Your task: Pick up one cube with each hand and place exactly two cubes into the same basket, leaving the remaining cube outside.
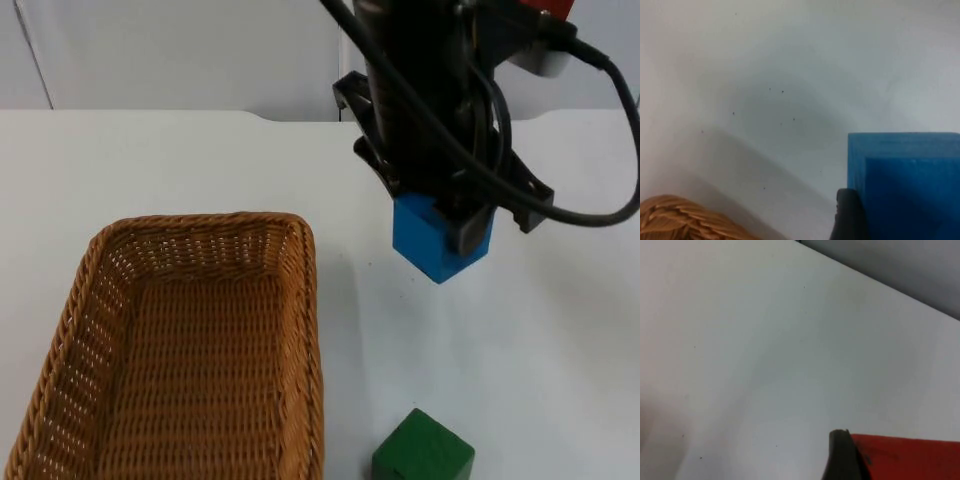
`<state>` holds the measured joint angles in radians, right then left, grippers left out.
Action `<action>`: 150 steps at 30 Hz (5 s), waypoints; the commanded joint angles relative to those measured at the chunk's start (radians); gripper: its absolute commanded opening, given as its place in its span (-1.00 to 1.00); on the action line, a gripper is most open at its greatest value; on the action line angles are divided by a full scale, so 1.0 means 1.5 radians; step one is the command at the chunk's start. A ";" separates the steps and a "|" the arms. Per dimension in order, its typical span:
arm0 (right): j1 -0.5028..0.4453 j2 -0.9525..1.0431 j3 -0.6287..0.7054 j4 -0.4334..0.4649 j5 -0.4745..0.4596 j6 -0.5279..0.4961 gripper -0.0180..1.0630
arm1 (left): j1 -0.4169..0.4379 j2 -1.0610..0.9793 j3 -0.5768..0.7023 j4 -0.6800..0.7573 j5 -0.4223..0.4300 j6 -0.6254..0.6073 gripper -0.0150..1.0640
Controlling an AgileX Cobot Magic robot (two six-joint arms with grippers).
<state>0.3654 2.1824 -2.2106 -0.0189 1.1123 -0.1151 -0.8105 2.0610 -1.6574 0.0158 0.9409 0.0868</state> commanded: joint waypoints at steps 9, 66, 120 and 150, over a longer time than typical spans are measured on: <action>0.004 -0.024 -0.005 0.001 0.016 -0.008 -0.97 | -0.004 -0.072 0.073 0.052 -0.015 -0.052 -0.97; 0.246 0.009 0.092 0.124 -0.003 -0.128 -0.97 | -0.001 -0.412 0.612 0.239 -0.141 -0.357 -0.97; 0.308 0.124 0.232 0.196 -0.230 -0.166 -0.97 | -0.001 -0.310 0.763 0.351 -0.424 -0.484 -0.97; 0.308 0.124 0.232 0.194 -0.232 -0.159 0.25 | -0.001 -0.265 0.763 0.380 -0.413 -0.514 0.25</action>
<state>0.8203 2.3700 -1.8633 0.2696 0.7751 -0.3556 -0.8105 1.6745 -0.5167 0.5782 0.2905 -0.6749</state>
